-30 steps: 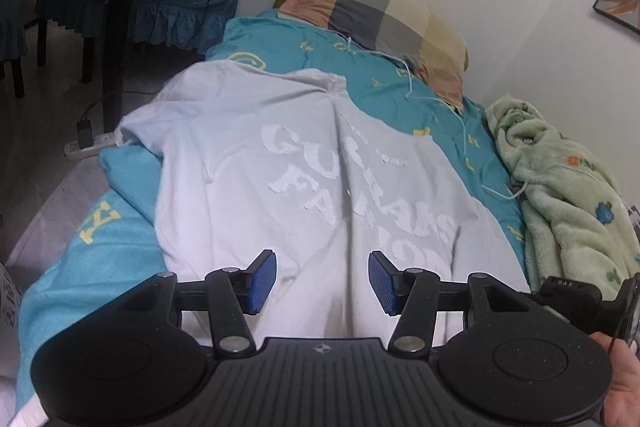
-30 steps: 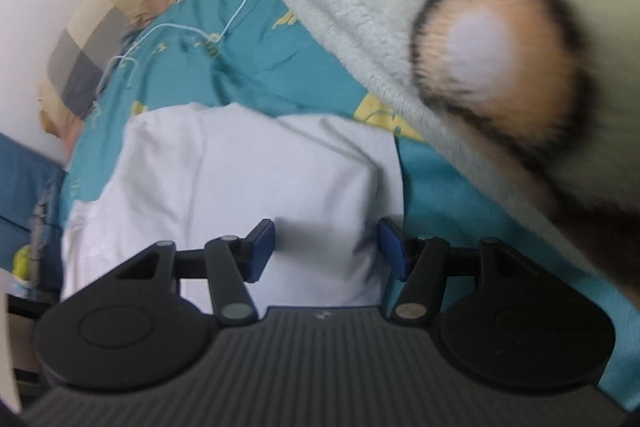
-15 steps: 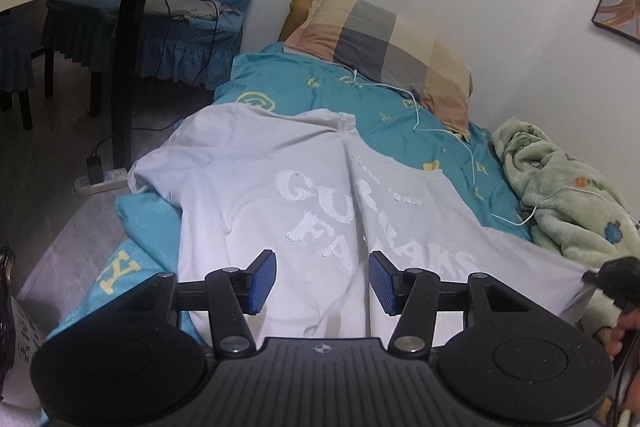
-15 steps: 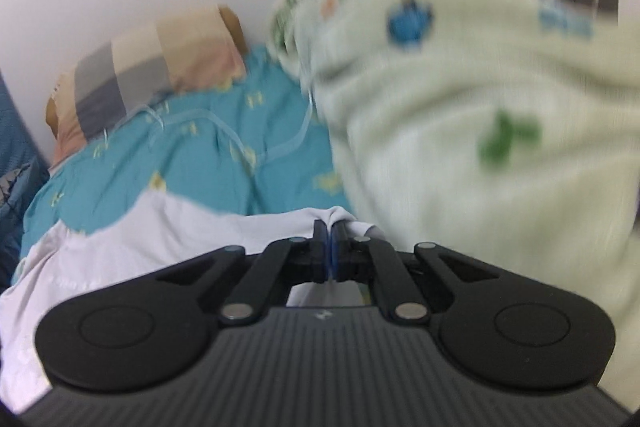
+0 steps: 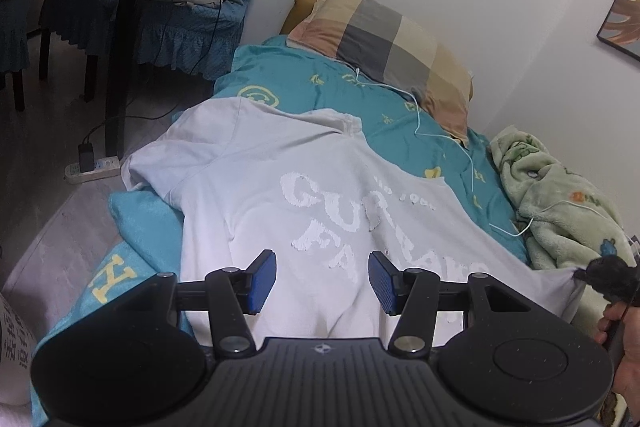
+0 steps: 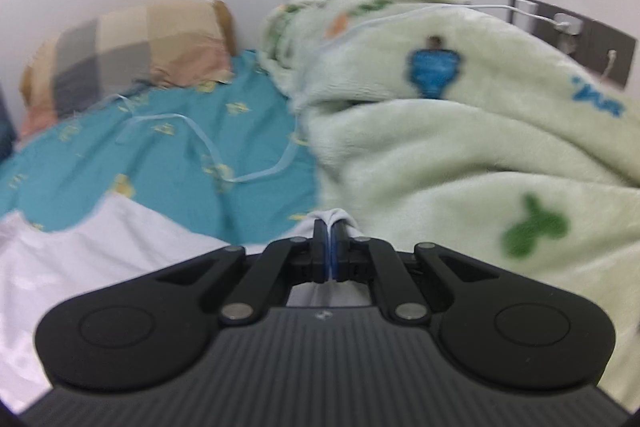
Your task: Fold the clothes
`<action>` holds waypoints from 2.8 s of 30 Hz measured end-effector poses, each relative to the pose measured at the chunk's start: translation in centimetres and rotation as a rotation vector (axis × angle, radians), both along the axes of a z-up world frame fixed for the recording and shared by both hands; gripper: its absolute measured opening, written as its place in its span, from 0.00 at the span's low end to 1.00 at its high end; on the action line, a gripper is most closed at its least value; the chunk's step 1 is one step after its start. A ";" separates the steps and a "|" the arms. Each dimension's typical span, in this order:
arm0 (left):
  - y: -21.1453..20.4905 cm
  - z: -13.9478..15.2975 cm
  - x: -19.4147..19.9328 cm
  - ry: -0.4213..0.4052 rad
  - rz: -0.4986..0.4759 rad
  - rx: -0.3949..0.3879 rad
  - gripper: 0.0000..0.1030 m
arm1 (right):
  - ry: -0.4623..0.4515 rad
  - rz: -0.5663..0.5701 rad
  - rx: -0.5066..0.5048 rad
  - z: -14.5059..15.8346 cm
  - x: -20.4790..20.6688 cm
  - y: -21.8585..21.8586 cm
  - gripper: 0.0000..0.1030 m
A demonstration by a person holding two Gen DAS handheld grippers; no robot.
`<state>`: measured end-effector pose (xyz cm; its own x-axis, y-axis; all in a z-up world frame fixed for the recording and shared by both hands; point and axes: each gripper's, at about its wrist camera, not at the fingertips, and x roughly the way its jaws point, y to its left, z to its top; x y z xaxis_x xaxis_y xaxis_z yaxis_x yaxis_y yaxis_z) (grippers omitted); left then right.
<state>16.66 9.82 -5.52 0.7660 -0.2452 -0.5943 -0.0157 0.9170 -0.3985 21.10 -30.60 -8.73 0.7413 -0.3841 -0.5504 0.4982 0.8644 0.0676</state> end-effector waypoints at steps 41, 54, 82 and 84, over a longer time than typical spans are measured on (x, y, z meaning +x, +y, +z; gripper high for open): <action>-0.4 -0.5 -0.7 -0.072 -0.094 -0.041 0.55 | 0.065 0.597 0.174 5.2 -13.3 12.8 0.66; -5.5 -0.7 1.2 0.000 -0.187 -0.187 0.60 | -0.002 0.489 0.346 3.5 -18.2 7.3 0.66; -16.7 -6.7 27.9 0.277 -0.121 -0.449 0.02 | 0.046 0.381 0.586 -2.4 -12.9 2.9 0.66; -16.0 -5.4 29.0 0.237 -0.148 -0.453 0.02 | 0.056 0.387 0.599 -2.6 -12.8 3.1 0.66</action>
<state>45.63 -6.16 -10.91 0.5616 -0.6123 -0.5565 -0.0371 0.6532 -0.7562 8.32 -27.51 -11.34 0.7279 0.2810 -0.6255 0.1798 0.8020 0.5696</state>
